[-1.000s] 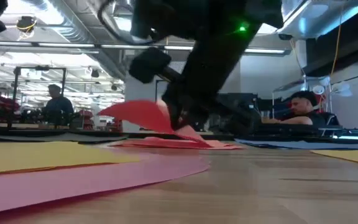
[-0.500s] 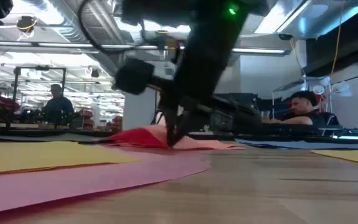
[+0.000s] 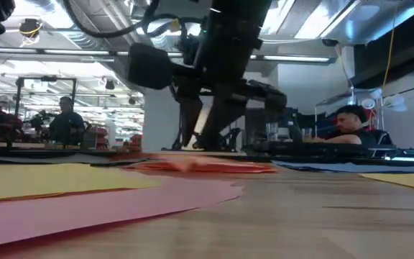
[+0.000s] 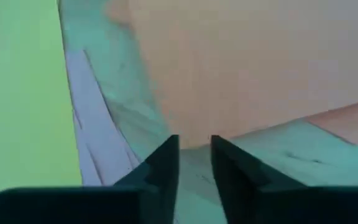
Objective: Organize paper
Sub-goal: Stack the orange paper on top of the other orange paper
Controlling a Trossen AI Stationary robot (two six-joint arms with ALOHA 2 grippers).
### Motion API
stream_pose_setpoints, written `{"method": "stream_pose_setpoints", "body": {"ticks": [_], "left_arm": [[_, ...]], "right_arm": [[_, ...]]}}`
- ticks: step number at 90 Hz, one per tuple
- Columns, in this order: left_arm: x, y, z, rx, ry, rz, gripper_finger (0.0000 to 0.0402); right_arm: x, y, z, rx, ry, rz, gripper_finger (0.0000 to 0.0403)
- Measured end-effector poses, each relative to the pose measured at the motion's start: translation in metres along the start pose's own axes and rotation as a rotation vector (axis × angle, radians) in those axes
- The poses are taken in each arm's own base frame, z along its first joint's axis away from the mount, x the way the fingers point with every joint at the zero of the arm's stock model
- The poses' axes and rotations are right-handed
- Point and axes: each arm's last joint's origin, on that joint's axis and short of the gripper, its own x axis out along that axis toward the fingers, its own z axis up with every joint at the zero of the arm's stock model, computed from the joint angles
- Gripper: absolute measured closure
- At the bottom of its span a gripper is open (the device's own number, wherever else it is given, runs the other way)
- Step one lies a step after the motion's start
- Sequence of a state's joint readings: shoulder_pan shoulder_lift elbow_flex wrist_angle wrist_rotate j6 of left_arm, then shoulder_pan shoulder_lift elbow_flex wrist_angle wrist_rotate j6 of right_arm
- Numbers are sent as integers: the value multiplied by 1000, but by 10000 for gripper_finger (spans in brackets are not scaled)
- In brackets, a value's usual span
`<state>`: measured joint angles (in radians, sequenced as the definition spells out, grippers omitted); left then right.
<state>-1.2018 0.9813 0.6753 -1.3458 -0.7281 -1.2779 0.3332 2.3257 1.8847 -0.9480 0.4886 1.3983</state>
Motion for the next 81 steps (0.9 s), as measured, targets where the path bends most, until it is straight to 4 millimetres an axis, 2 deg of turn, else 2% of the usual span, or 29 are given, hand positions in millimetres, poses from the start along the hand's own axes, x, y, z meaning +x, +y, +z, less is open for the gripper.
{"method": "stream_pose_setpoints", "body": {"ticks": [11, 19, 34, 47, 58, 69, 81], "left_arm": [[22, -3, -17, -26, -97, 34, 382], [41, -10, -27, -107, -164, 7, 382], [61, -19, -21, -268, -242, -26, 382], [69, -23, 2, -292, -314, -19, 382], [77, -20, 23, -331, -373, 8, 382], [86, -9, 39, -298, -408, 111, 375], [102, 17, 52, -307, -382, 295, 344]], "right_arm": [[-1, 3, -4, -127, 125, 58, 230], [-5, 4, 0, -312, 127, 63, 195], [-11, -4, 25, -663, 6, -85, 168], [-6, -6, 67, -904, 41, -53, 167], [7, -17, 115, -985, 51, -40, 167], [14, -33, 164, -1001, 16, -79, 167], [11, -52, 208, -923, -41, -161, 167]]}}
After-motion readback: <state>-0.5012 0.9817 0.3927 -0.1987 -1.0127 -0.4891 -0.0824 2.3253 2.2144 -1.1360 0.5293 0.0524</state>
